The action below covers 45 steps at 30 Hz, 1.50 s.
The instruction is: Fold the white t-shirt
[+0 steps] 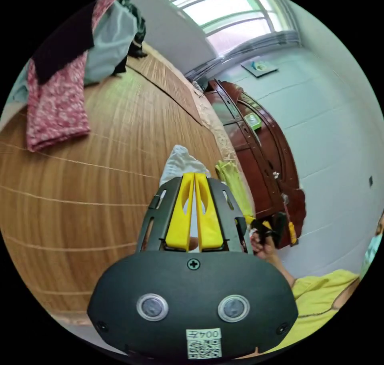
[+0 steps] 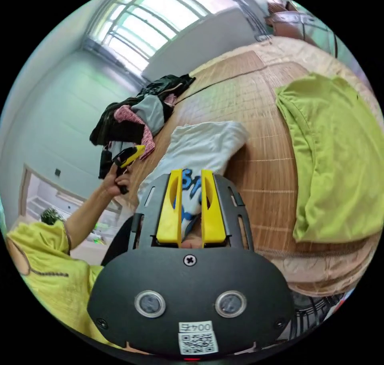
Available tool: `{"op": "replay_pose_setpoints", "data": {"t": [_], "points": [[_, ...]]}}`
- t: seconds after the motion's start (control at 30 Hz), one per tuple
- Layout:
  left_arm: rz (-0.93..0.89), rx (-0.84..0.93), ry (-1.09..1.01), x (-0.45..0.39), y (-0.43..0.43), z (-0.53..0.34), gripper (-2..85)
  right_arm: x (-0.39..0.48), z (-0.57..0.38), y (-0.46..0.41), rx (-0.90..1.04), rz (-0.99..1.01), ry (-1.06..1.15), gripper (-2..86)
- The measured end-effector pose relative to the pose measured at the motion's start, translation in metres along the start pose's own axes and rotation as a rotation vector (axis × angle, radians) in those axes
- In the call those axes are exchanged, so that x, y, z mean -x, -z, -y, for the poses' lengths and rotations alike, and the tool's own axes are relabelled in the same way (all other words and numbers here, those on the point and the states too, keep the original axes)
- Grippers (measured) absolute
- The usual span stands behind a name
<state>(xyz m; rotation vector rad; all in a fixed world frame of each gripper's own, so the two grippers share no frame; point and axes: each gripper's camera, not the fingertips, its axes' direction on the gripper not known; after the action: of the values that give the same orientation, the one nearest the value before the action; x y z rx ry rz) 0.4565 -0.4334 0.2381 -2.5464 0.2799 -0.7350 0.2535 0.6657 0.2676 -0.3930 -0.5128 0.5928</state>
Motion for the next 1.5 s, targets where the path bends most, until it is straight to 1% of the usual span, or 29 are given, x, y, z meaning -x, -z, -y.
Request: {"op": "replay_pose_setpoints", "data": {"t": [0.07,0.13,0.2,0.23,0.3,0.37,0.43,0.5,0.57,0.67,0.73,0.83,0.9,0.97,1.03,1.07,1.17,1.2,1.33,1.5], "points": [[0.162,-0.019,-0.09,-0.006,0.033,-0.042,0.2,0.045,-0.038,0.004,-0.063,-0.122,0.095,8.0],[0.245,-0.029,-0.1,-0.004,0.048,-0.077,0.2,0.093,-0.083,-0.013,-0.085,-0.311,0.198,6.1],[0.269,-0.023,-0.091,-0.001,0.049,-0.106,0.2,0.114,-0.103,-0.036,-0.051,-0.38,0.215,2.9],[0.282,-0.014,-0.086,0.0,0.045,-0.12,0.2,0.126,-0.11,-0.053,0.002,-0.398,0.227,0.9],[0.319,-0.014,-0.099,-0.005,0.034,-0.136,0.3,0.145,-0.115,-0.073,0.031,-0.417,0.247,0.0],[0.401,-0.003,-0.137,-0.014,0.016,-0.15,0.4,0.164,-0.116,-0.094,0.084,-0.444,0.28,-0.4],[0.437,0.021,-0.139,-0.017,0.003,-0.157,0.5,0.179,-0.121,-0.127,0.185,-0.514,0.306,-0.6],[0.464,0.031,-0.13,-0.019,-0.004,-0.16,0.6,0.182,-0.127,-0.152,0.269,-0.547,0.286,-0.7],[0.494,0.08,-0.118,-0.019,-0.017,-0.161,0.6,0.193,-0.134,-0.16,0.257,-0.561,0.292,-0.7],[0.518,0.085,-0.138,-0.022,-0.023,-0.165,0.6,0.209,-0.149,-0.172,0.236,-0.589,0.311,-0.7],[0.516,0.082,-0.138,-0.022,-0.025,-0.167,0.6,0.214,-0.156,-0.175,0.228,-0.549,0.274,-0.5],[0.451,0.078,-0.097,-0.012,-0.023,-0.168,0.6,0.216,-0.163,-0.169,0.214,-0.451,0.166,0.0],[0.404,0.086,-0.082,-0.005,-0.021,-0.168,0.6,0.226,-0.173,-0.161,0.183,-0.402,0.139,1.0],[0.377,0.098,-0.092,-0.001,-0.02,-0.169,0.5,0.243,-0.191,-0.152,0.134,-0.401,0.162,4.3],[0.384,0.098,-0.111,-0.002,-0.021,-0.171,0.5,0.266,-0.219,-0.152,0.151,-0.413,0.21,7.9],[0.392,0.101,-0.121,-0.003,-0.022,-0.171,0.5,0.271,-0.226,-0.153,0.156,-0.415,0.222,8.0],[0.384,0.103,-0.119,0.001,-0.021,-0.172,0.5,0.303,-0.26,-0.166,0.174,-0.49,0.323,8.3],[0.374,0.102,-0.111,0.003,-0.02,-0.171,0.5,0.317,-0.27,-0.174,0.179,-0.544,0.382,8.3],[0.269,0.098,-0.007,0.02,-0.007,-0.172,0.3,0.344,-0.297,-0.207,0.236,-0.683,0.533,8.6],[0.131,0.027,0.08,0.038,0.011,-0.185,0.5,0.351,-0.317,-0.226,0.277,-0.812,0.589,9.5]]}}
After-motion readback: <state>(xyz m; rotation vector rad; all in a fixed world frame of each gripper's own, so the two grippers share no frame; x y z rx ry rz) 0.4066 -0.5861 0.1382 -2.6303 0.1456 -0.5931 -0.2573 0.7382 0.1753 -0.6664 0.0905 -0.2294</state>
